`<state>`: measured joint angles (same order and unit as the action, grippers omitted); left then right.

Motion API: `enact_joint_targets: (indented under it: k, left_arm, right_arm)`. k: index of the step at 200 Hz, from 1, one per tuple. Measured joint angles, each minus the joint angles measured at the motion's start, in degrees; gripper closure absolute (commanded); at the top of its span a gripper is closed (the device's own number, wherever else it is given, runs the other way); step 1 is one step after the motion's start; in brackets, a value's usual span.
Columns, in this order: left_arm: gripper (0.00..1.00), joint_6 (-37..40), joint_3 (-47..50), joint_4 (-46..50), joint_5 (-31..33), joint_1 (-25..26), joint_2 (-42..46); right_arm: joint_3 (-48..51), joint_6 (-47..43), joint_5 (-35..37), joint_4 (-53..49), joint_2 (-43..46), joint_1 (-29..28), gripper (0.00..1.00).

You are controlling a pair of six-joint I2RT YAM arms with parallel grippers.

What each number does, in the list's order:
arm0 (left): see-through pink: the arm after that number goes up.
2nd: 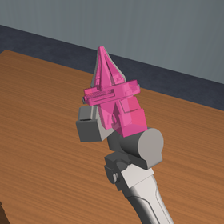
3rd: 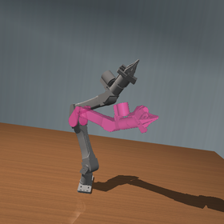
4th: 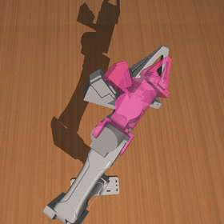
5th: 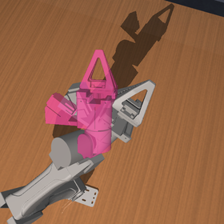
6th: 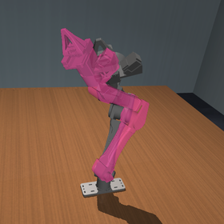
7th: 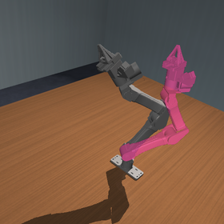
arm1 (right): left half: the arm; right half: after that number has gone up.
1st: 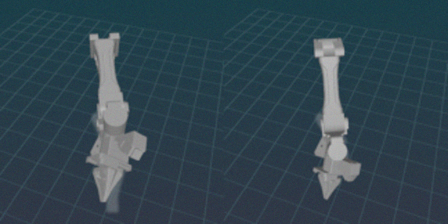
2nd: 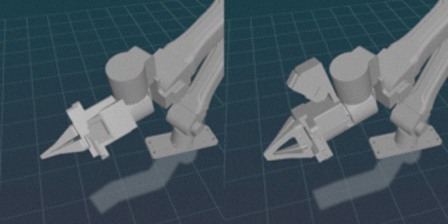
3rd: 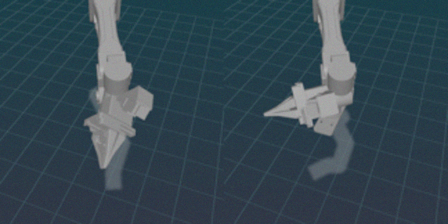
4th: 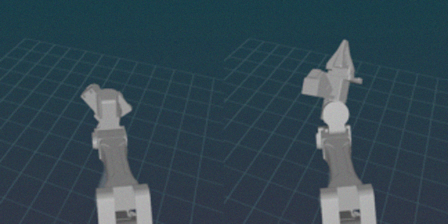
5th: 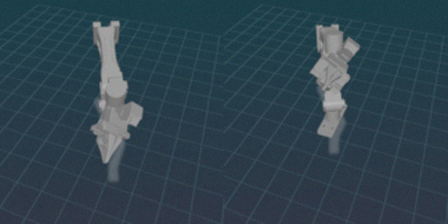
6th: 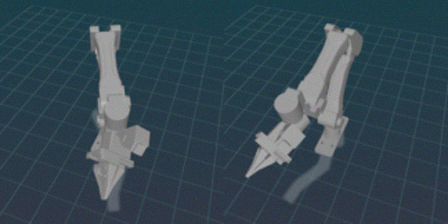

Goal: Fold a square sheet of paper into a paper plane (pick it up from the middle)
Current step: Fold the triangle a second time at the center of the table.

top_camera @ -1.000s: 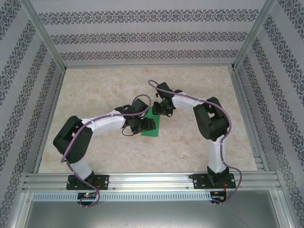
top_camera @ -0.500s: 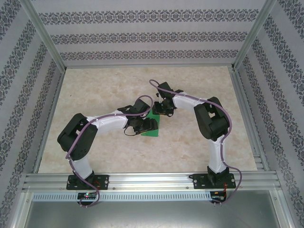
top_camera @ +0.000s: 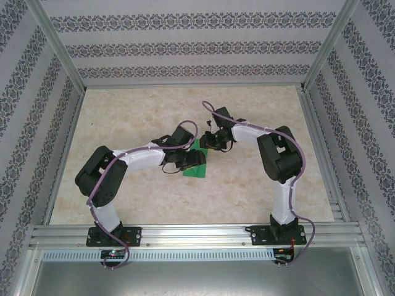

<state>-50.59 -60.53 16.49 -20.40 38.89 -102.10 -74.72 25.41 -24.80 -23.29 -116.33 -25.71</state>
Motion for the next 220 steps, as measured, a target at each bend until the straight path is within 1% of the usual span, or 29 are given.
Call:
enact_joint_targets:
  k: [20,73,124,162,220]
  left_arm:
    - [0.61,-0.28,0.94,-0.26,0.24,-0.22,0.00]
    - [0.77,-0.57,1.40,-0.26,0.46,-0.26,0.00]
    - [0.93,-0.44,1.53,-0.22,1.53,-0.33,0.00]
    - [0.96,-0.31,1.57,-0.22,1.66,-0.76,0.00]
    - [0.98,-0.31,1.66,-0.22,1.64,-1.01,0.00]
  right_arm:
    - [1.95,0.42,-3.21,0.96,1.97,0.74,0.66]
    - [7.80,1.53,-8.83,4.85,8.50,1.11,0.66]
    - [15.04,3.72,-12.46,7.67,10.51,1.11,0.69]
    - [18.75,6.08,-14.84,10.56,10.64,0.96,0.70]
    - [19.23,7.54,-16.68,13.62,10.64,-0.17,0.69]
